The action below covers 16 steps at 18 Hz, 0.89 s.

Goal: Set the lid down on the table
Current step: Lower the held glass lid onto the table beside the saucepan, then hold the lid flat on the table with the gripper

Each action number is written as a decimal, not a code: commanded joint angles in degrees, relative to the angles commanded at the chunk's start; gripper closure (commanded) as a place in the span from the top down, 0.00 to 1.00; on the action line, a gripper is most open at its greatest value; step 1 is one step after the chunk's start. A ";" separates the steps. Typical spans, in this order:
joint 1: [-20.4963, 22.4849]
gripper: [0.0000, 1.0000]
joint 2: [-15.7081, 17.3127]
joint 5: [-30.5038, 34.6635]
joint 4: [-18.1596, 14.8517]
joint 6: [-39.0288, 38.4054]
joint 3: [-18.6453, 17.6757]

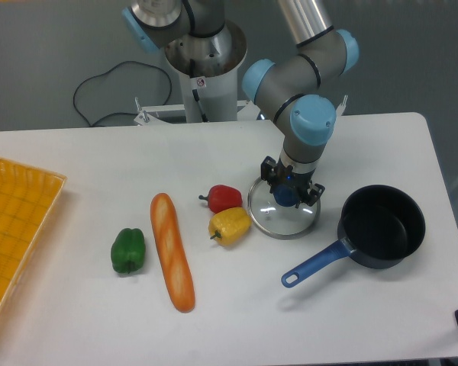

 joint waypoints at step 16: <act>0.00 0.35 -0.53 0.00 0.70 0.00 0.00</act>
